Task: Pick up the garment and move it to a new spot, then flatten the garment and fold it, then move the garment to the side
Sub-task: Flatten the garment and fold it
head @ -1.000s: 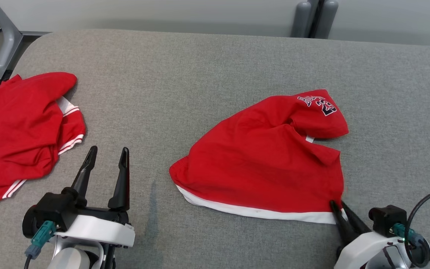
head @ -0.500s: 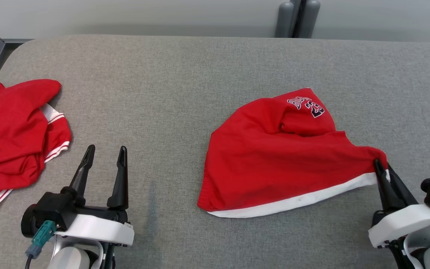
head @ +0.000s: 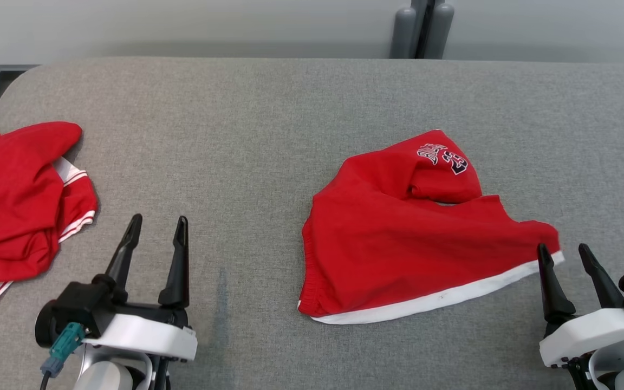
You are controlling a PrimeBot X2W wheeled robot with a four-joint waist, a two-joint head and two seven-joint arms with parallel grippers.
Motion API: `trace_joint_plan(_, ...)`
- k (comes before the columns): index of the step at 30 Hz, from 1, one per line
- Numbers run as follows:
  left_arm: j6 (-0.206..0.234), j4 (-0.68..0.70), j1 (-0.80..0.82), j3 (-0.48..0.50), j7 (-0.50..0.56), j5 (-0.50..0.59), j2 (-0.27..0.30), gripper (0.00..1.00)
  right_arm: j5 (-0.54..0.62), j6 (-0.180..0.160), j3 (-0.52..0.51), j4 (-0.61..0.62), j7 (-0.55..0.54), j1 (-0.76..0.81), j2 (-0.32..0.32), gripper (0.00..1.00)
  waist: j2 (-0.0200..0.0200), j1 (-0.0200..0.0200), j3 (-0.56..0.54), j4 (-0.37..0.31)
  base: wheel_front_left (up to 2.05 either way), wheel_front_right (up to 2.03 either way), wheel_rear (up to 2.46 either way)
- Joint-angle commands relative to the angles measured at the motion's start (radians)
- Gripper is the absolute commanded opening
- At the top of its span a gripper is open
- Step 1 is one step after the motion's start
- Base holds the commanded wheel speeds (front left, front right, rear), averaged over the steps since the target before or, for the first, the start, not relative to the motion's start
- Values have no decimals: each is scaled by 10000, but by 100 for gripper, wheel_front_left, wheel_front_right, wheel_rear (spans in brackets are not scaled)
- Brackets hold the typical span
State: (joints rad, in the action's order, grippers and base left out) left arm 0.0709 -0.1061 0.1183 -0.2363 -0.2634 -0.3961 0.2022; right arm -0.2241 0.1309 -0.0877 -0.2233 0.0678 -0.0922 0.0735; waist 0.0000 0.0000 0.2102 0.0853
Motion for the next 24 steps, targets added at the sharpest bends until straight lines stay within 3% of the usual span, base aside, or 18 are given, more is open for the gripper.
trace_joint_plan(1, -42, -40, -89, 48, -20, 84, -25, 100, -30, -2, -10, 47, 149, 66, 45, 100, 0, 0, -83, -45, 0, 0, 0)
trace_joint_plan(10, -62, -30, -478, 29, -20, 116, -34, 100, 148, -2, -119, 1238, 609, 193, 53, 100, 0, 0, -635, -244, 0, 0, 0)
trace_joint_plan(24, -80, -40, -887, -240, 113, 85, 71, 100, 240, -2, -136, 2638, 163, 899, -87, 100, 0, 0, -1047, -353, 0, 0, 0)
